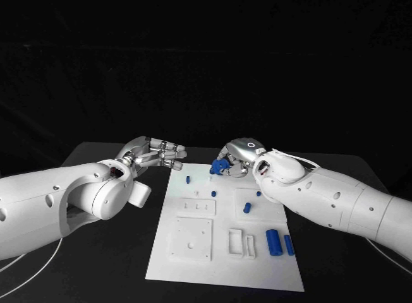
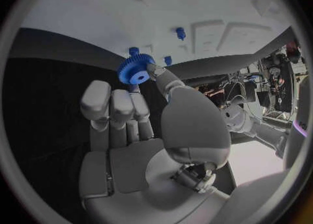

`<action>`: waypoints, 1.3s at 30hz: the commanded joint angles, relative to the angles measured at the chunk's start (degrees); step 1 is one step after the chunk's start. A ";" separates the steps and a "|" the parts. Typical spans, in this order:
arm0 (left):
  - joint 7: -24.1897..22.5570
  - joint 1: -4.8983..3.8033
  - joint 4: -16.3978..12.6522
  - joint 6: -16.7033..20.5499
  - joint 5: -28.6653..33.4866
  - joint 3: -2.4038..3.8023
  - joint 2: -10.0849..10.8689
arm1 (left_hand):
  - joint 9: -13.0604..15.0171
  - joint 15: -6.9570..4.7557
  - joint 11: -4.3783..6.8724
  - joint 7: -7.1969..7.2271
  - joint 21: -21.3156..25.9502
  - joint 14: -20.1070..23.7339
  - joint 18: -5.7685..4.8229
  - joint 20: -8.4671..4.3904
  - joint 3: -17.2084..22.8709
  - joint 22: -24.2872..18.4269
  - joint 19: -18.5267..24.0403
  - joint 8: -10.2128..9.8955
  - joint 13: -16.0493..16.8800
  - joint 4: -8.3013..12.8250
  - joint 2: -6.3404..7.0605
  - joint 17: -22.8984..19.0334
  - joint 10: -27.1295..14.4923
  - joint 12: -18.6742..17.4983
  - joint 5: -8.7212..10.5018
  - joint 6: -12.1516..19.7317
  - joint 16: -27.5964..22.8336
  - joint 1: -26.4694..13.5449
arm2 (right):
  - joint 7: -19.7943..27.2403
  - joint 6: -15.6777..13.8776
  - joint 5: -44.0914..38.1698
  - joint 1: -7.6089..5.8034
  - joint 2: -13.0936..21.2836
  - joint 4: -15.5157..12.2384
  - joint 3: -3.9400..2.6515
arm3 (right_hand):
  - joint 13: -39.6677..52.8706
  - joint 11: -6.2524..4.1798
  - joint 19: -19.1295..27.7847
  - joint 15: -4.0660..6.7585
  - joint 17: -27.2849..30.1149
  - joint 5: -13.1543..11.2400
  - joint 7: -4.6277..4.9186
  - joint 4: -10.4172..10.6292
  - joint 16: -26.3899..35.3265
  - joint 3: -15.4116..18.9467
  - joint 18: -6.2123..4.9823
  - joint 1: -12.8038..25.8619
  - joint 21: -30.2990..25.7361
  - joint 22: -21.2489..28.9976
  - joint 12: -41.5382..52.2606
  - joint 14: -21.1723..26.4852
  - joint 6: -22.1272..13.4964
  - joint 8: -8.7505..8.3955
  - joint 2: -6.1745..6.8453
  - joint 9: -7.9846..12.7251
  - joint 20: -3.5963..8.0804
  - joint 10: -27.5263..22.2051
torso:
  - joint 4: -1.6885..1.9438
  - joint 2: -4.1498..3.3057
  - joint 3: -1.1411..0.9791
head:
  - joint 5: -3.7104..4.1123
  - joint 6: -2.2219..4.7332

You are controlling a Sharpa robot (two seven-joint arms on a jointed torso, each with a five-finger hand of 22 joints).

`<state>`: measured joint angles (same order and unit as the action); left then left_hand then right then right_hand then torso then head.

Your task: Assemble the parts on the task board

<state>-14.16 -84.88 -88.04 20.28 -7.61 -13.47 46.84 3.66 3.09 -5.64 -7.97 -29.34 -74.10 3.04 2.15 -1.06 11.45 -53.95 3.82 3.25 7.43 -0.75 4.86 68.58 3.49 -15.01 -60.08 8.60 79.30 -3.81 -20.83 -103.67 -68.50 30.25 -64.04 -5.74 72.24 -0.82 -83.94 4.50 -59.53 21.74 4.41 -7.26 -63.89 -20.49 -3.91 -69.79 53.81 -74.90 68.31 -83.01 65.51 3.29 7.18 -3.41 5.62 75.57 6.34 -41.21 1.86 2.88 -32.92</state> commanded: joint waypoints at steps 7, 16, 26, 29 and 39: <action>-0.35 -0.20 -0.18 -0.61 -0.20 0.06 -0.13 | 0.03 0.19 -0.09 0.14 -0.16 -0.22 0.05 0.11 -0.32 -0.06 -0.06 -0.11 0.09 0.09 -0.19 0.02 -0.35 -0.16 -0.09 0.39 -0.38 -0.11 | -0.12 0.01 -1.51 0.02 -2.04 -0.02 0.91 | -0.10 -0.25 -2.60 0.41 0.12 -0.04 -0.21 0.35 0.07 -0.05 -0.15 -0.21 0.09 -6.59 -0.14 -0.03 1.66 0.24 0.15 -0.19 0.47 0.11 | 0.05 -0.09 -0.06 | -0.52 0.01; -0.34 -0.20 -0.06 -0.70 -0.21 0.06 -0.37 | 0.03 0.19 -0.09 0.13 -0.20 -0.22 0.06 0.11 -0.33 -0.21 -0.08 -0.12 0.10 0.07 -0.19 0.01 -0.33 -0.15 -0.19 0.41 -0.39 -0.07 | 0.33 0.66 -1.34 0.05 -4.07 2.26 2.15 | -0.10 -0.24 -2.60 0.42 0.17 -0.07 -0.22 0.46 0.10 -0.05 -0.15 -0.15 0.05 -6.58 -0.16 -0.05 1.65 0.25 0.15 -0.19 0.48 0.09 | 0.02 -0.09 -0.15 | -0.66 -0.06; -0.33 -0.20 0.07 -0.84 -0.21 0.06 -0.56 | 0.03 0.19 -0.09 0.13 -0.20 -0.22 0.06 0.11 -0.33 -0.21 -0.08 -0.12 0.10 0.07 -0.19 0.01 -0.33 -0.15 -0.19 0.41 -0.39 -0.07 | 0.79 1.16 -0.92 0.13 -5.40 5.25 2.87 | -0.14 -0.23 -2.59 0.42 0.28 -0.13 -0.18 0.51 0.21 0.01 -0.15 -0.14 -0.08 -6.55 -0.21 -0.02 1.55 0.24 0.17 -0.18 0.50 0.04 | -0.07 -0.10 -0.17 | -0.80 -0.14; -0.33 -0.20 0.08 -0.90 -0.21 0.06 -0.64 | 0.03 0.19 -0.09 0.13 -0.20 -0.22 0.06 0.11 -0.33 -0.21 -0.08 -0.12 0.10 0.07 -0.19 0.01 -0.33 -0.15 -0.19 0.41 -0.39 -0.07 | 1.05 1.12 -0.68 0.18 -5.77 6.11 3.20 | -0.18 -0.22 -2.58 0.42 0.28 0.00 -0.17 0.57 0.21 0.11 -0.15 -0.08 -0.11 -6.55 -0.27 -0.03 1.46 0.25 0.19 -0.19 0.49 -0.02 | -0.07 -0.10 -0.18 | -0.85 -0.02; -0.30 -0.20 0.18 -0.95 -0.21 0.07 -0.80 | 0.03 0.19 -0.09 0.13 -0.20 -0.22 0.06 0.11 -0.33 -0.21 -0.08 -0.12 0.10 0.07 -0.19 0.01 -0.33 -0.15 -0.19 0.41 -0.39 -0.07 | 1.69 1.01 -0.11 0.45 -6.85 7.65 3.76 | -0.54 -0.12 -2.50 0.37 0.58 -0.02 0.00 0.66 0.54 0.38 -0.21 0.03 -0.48 -6.47 -0.73 0.06 0.80 0.22 0.26 -0.16 0.46 -0.35 | -0.06 -0.07 -0.17 | -0.99 -0.08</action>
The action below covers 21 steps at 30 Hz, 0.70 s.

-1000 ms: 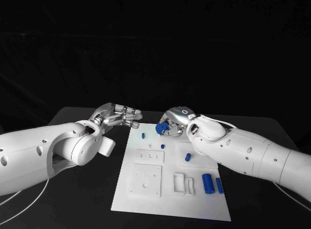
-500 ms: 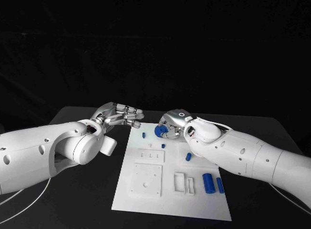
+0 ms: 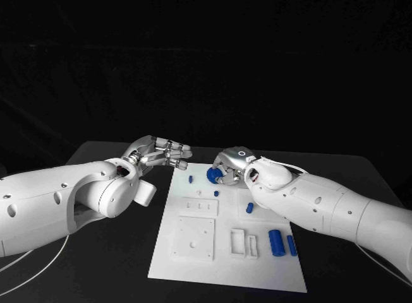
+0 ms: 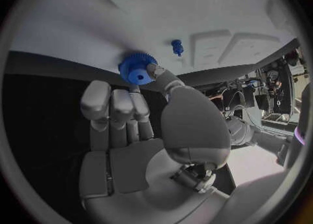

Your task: Assemble the parts on the task board

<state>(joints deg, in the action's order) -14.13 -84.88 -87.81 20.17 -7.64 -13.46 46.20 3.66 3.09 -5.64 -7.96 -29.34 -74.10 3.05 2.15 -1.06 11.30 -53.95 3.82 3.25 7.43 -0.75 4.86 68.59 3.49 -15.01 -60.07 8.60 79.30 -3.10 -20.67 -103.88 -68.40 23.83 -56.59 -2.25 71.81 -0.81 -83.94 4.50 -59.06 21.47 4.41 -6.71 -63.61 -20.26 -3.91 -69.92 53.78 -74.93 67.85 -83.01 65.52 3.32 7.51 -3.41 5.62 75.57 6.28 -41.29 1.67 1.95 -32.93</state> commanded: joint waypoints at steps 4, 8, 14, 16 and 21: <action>-0.34 -0.20 -0.03 -0.85 -0.18 0.06 -0.21 | 0.03 0.19 -0.09 0.13 -0.20 -0.22 0.05 0.11 -0.33 -0.06 -0.08 -0.12 0.10 0.07 -0.19 0.01 -0.34 -0.15 -0.19 0.41 -0.39 -0.07 | 1.14 0.81 0.30 0.40 -0.76 0.54 0.39 | -0.31 -0.08 -2.49 0.35 0.21 0.08 0.08 0.21 0.39 0.37 -0.26 0.21 -0.63 -6.41 -0.51 0.06 0.52 0.21 -0.06 -0.17 0.43 -0.50 | -0.05 0.00 0.05 | -0.09 -0.05; -0.34 -0.20 -0.02 -0.86 -0.18 0.06 -0.23 | 0.03 0.19 -0.09 0.12 -0.25 -0.23 0.05 0.11 -0.31 -0.14 -0.07 -0.12 0.10 0.06 -0.20 0.01 -0.36 -0.15 -0.18 0.44 -0.39 -0.13 | 1.25 0.81 0.44 0.43 -0.98 0.69 0.46 | -0.47 -0.04 -2.46 0.33 0.26 -0.12 0.13 0.33 0.47 0.54 -0.31 0.22 -0.83 -6.37 -0.68 0.07 0.27 0.22 -0.08 -0.17 0.40 -0.61 | -0.07 0.02 0.05 | -0.08 -0.03; -0.35 -0.20 0.00 -0.83 -0.18 0.06 -0.24 | 0.02 0.20 -0.10 0.12 -0.29 -0.23 0.05 0.12 -0.30 -0.23 -0.06 -0.13 0.09 0.05 -0.21 0.01 -0.37 -0.15 -0.17 0.46 -0.39 -0.19 | 1.57 1.08 0.79 0.45 -1.18 0.52 0.53 | -0.72 0.05 -2.48 0.28 0.36 -0.24 0.28 0.60 0.64 1.00 -0.35 0.30 -0.89 -6.39 -0.92 0.08 -0.35 0.19 0.01 -0.15 0.36 -0.78 | -0.09 0.03 0.06 | -0.13 -0.01; -0.35 -0.20 0.00 -0.82 -0.18 0.06 -0.24 | 0.02 0.20 -0.10 0.12 -0.29 -0.23 0.05 0.12 -0.30 -0.23 -0.06 -0.13 0.09 0.05 -0.21 0.01 -0.37 -0.15 -0.17 0.46 -0.39 -0.19 | 1.70 1.21 0.96 0.45 -1.19 0.31 0.55 | -0.83 0.09 -2.46 0.25 0.39 -0.48 0.31 0.82 0.71 1.38 -0.41 0.36 -1.11 -6.34 -1.00 0.10 -0.55 0.21 0.06 -0.15 0.33 -0.85 | -0.08 0.02 0.07 | -0.13 -0.03; -0.35 -0.20 0.03 -0.82 -0.18 0.07 -0.26 | 0.02 0.20 -0.10 0.12 -0.29 -0.23 0.05 0.12 -0.30 -0.23 -0.06 -0.13 0.09 0.05 -0.21 0.01 -0.37 -0.15 -0.17 0.46 -0.39 -0.19 | 1.91 1.23 1.25 0.45 -1.22 -0.15 0.60 | -1.25 0.24 -2.47 0.14 0.53 -2.12 0.52 1.76 0.99 3.24 -0.53 0.18 -1.42 -6.31 -1.33 0.10 -1.45 0.22 0.03 -0.14 0.19 -1.09 | -0.09 0.02 0.03 | -0.14 -0.04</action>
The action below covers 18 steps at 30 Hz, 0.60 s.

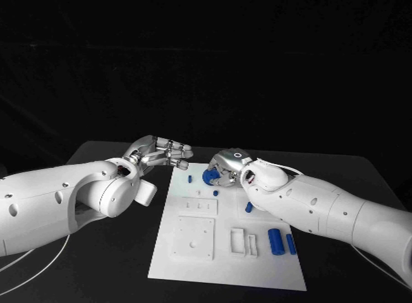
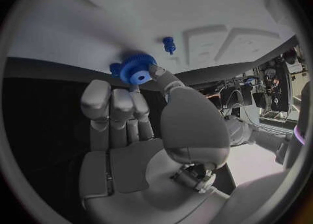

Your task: Assemble the parts on the task board

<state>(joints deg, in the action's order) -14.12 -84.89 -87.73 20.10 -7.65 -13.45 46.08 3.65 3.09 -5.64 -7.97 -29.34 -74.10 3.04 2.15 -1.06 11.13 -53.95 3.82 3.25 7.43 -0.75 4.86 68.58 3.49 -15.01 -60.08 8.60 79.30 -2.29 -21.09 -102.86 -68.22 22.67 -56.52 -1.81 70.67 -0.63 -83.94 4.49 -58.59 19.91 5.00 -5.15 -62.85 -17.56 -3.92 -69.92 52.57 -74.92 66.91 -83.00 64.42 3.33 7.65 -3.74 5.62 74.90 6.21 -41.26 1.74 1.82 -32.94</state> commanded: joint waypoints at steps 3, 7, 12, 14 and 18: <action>-0.36 -0.20 -0.02 -0.76 -0.18 0.05 -0.16 | 0.03 0.20 -0.10 0.12 -0.29 -0.23 0.05 0.12 -0.30 -0.05 -0.06 -0.13 0.09 0.05 -0.22 0.01 -0.37 -0.15 -0.17 0.46 -0.39 -0.19 | 1.10 1.58 0.32 0.28 -0.06 -0.37 0.18 | -0.24 0.11 -2.50 0.13 0.08 -0.77 0.00 0.56 0.31 1.10 -0.57 -0.07 -0.34 -6.31 -0.47 0.10 -0.67 0.20 -0.15 0.20 0.18 -0.48 | 0.01 -0.01 -0.03 | -0.04 -0.01; -0.37 -0.20 0.02 -0.76 -0.18 0.05 -0.18 | 0.03 0.20 -0.10 0.12 -0.29 -0.23 0.05 0.12 -0.30 -0.05 -0.06 -0.13 0.09 0.05 -0.22 0.01 -0.37 -0.15 -0.17 0.46 -0.39 -0.19 | 1.01 1.58 0.39 0.28 -0.05 -0.38 0.19 | -0.46 0.17 -2.51 0.07 0.07 -0.97 0.10 1.29 0.39 2.05 -0.63 -0.16 -0.52 -6.30 -0.59 0.09 -1.21 0.21 -0.03 0.20 0.12 -0.62 | -0.02 0.00 -0.05 | -0.12 0.01; -0.38 -0.20 0.06 -0.78 -0.18 0.05 -0.22 | 0.03 0.20 -0.10 0.12 -0.29 -0.23 0.05 0.12 -0.30 -0.05 -0.06 -0.13 0.09 0.05 -0.22 0.01 -0.37 -0.15 -0.17 0.46 -0.39 -0.19 | 0.83 1.68 0.48 0.28 -0.04 -0.23 0.20 | -0.79 0.28 -2.55 -0.04 0.03 -0.91 0.31 1.89 0.44 3.32 -0.78 -0.46 -0.66 -6.31 -0.83 0.08 -2.36 0.21 0.13 0.19 -0.01 -0.86 | -0.05 -0.01 -0.07 | -0.12 0.04; -0.38 -0.20 0.07 -0.78 -0.18 0.05 -0.23 | 0.03 0.20 -0.10 0.12 -0.29 -0.23 0.05 0.12 -0.30 -0.05 -0.06 -0.13 0.09 0.05 -0.22 0.01 -0.37 -0.15 -0.17 0.46 -0.39 -0.19 | 0.71 1.74 0.51 0.28 -0.01 -0.11 0.20 | -0.94 0.25 -2.56 -0.05 0.05 -0.82 0.34 2.09 0.49 3.77 -0.82 -0.53 -0.61 -6.33 -0.95 0.09 -2.80 0.21 0.18 0.19 -0.05 -0.96 | -0.05 0.00 -0.07 | -0.11 0.05; -0.38 -0.20 0.09 -0.78 -0.18 0.05 -0.22 | 0.03 0.21 -0.12 0.10 -0.30 -0.24 0.05 0.13 -0.34 -0.21 -0.09 -0.13 0.09 -0.03 -0.20 0.02 -0.44 -0.15 -0.17 0.54 -0.38 -0.33 | 0.46 1.82 0.64 0.28 0.09 0.14 0.20 | -1.24 0.25 -2.53 -0.11 0.06 -0.82 0.49 2.39 0.53 4.31 -0.88 -0.53 -0.73 -6.31 -1.25 0.08 -3.66 0.21 0.23 0.19 -0.09 -1.23 | -0.04 -0.02 -0.09 | -0.05 0.12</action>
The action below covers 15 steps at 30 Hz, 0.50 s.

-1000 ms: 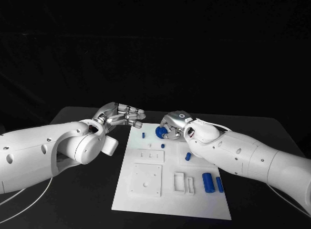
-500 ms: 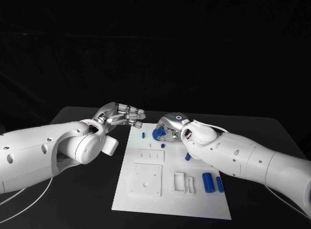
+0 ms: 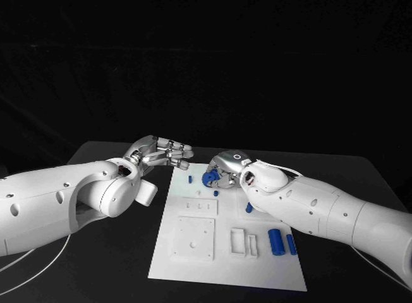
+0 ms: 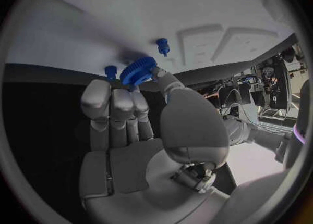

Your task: Assemble the parts on the task board

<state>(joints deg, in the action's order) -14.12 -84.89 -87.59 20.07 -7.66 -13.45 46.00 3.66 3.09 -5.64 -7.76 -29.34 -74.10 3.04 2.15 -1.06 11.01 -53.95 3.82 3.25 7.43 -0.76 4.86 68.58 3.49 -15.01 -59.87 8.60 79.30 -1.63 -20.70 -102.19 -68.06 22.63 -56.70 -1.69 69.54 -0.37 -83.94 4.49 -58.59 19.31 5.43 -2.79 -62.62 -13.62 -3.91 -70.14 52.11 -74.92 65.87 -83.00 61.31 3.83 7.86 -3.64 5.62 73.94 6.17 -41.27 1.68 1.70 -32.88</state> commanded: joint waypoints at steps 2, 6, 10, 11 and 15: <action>-0.37 -0.20 -0.04 -0.74 -0.17 0.05 -0.12 | 0.02 0.21 -0.12 -0.10 -0.30 -0.24 0.05 0.13 -0.34 -0.09 -0.09 -0.13 0.09 -0.03 -0.20 0.02 -0.44 -0.15 -0.17 0.34 -0.38 -0.33 | -0.32 1.30 0.06 0.12 0.18 0.52 0.08 | -0.20 -0.03 -2.54 -0.09 0.07 -0.04 0.09 0.33 0.33 0.55 -0.91 -0.26 -0.27 -6.32 -0.29 0.10 -0.84 -0.30 -0.14 0.09 -0.08 -0.32 | 0.01 -0.03 -0.04 | 0.18 0.12; -0.36 -0.20 -0.02 -0.77 -0.17 0.05 -0.15 | 0.02 0.21 -0.12 -0.10 -0.30 -0.24 0.05 0.13 -0.34 -0.09 -0.09 -0.13 0.09 -0.03 -0.20 0.02 -0.44 -0.15 -0.17 0.34 -0.38 -0.33 | -0.77 0.43 0.15 0.12 0.21 0.95 0.08 | -0.24 0.05 -2.54 -0.13 0.06 -0.73 0.21 0.41 0.35 -0.53 -0.98 -0.72 -0.29 -6.32 -0.29 0.08 -0.76 -0.30 -0.66 0.09 -0.12 -0.38 | -0.02 -0.01 -0.02 | 0.33 0.30; -0.37 -0.19 0.00 -0.80 -0.17 0.05 -0.18 | 0.02 0.21 -0.12 -0.10 -0.30 -0.24 0.05 0.13 -0.34 -0.09 -0.09 -0.13 0.09 -0.03 -0.20 0.02 -0.44 -0.15 -0.17 0.34 -0.38 -0.33 | -1.21 -0.60 0.05 0.12 0.23 1.09 0.08 | -0.24 0.14 -2.57 -0.17 -0.03 -2.22 0.36 -0.48 0.32 -4.96 -1.09 -0.81 -0.17 -6.35 -0.14 0.08 -0.61 -0.31 -0.14 0.10 -0.22 -0.44 | 0.00 -0.02 -0.04 | 0.26 0.35; -0.37 -0.19 0.00 -0.81 -0.17 0.05 -0.19 | 0.02 0.21 -0.12 -0.10 -0.30 -0.24 0.05 0.13 -0.34 -0.09 -0.09 -0.13 0.09 -0.03 -0.20 0.02 -0.44 -0.15 -0.17 0.34 -0.38 -0.33 | -1.31 -0.87 -0.01 0.13 0.24 1.09 0.08 | -0.26 0.10 -2.56 -0.20 -0.04 -2.22 0.35 -0.83 0.32 -5.84 -1.10 -0.61 -0.14 -6.36 -0.13 0.09 -0.60 -0.31 0.01 0.10 -0.23 -0.45 | 0.00 -0.02 -0.04 | 0.27 0.36; -0.37 -0.19 0.03 -0.84 -0.17 0.05 -0.21 | 0.02 0.21 -0.12 -0.10 -0.30 -0.24 0.05 0.13 -0.34 -0.09 -0.09 -0.13 0.09 -0.03 -0.20 0.02 -0.44 -0.15 -0.17 0.34 -0.38 -0.33 | -1.55 -1.62 -0.17 0.14 0.26 1.07 0.08 | -0.29 0.08 -2.56 -0.17 -0.07 -2.94 0.39 -2.34 0.33 -8.90 -1.10 -0.39 -0.04 -6.38 -0.06 0.09 -0.39 -0.32 0.18 0.10 -0.21 -0.48 | 0.05 -0.01 -0.03 | 0.29 0.37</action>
<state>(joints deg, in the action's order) -14.11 -84.89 -87.51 20.03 -7.66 -13.46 45.94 3.66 3.09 -5.64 -7.77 -29.34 -74.10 3.05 2.15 -1.06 10.98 -53.95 3.82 3.25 7.43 -0.75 4.86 68.59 3.49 -15.01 -59.87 8.60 79.30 -2.09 -21.53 -101.83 -67.99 22.79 -55.75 -1.65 69.30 -0.28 -83.94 4.49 -58.59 16.42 5.64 -4.96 -62.62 -22.08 -3.91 -70.44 52.11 -74.91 65.86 -83.00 60.65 3.26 7.56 -3.44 5.62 73.79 6.17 -41.28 1.64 1.99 -32.51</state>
